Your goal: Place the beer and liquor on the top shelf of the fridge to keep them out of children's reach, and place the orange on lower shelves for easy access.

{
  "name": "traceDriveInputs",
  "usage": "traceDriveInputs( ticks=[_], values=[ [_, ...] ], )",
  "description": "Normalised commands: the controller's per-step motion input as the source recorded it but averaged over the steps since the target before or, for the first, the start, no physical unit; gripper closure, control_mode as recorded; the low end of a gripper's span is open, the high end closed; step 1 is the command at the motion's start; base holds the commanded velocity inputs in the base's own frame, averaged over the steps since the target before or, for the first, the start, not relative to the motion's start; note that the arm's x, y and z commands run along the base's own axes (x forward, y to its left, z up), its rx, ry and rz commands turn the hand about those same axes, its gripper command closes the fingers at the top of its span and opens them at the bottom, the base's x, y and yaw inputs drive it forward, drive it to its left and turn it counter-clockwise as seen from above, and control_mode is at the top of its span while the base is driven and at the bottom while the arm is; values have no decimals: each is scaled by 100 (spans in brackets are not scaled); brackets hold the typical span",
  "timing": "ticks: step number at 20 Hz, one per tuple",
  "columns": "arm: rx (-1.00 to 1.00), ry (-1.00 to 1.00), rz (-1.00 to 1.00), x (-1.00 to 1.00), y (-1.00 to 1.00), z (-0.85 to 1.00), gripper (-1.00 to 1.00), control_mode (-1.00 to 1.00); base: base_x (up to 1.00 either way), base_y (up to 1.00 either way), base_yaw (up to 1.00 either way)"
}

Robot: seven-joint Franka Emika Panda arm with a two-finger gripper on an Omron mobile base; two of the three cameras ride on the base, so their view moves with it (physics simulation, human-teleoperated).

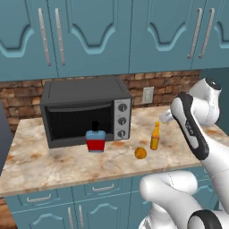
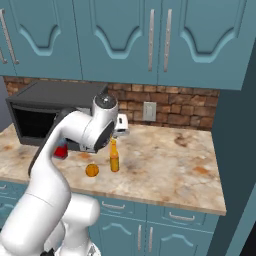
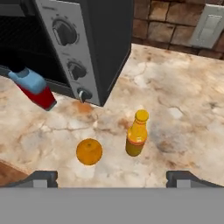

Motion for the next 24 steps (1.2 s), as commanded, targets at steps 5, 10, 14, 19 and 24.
traceDriveInputs(
  ticks=[5, 10, 14, 19, 24],
  values=[
    [20, -44, 21, 0, -24, -33, -100, -100, 0, 0, 0],
    [24, -40, 22, 0, -22, -13, -100, -100, 0, 0, 0],
    [18, -24, 14, 14, -18, -10, -100, -100, 0, 0, 0],
    [8, -5, 6, 29, -10, -7, -100, -100, 0, 0, 0],
    [2, -1, 7, 28, -1, -16, -100, -100, 0, 0, 0]
  ],
)
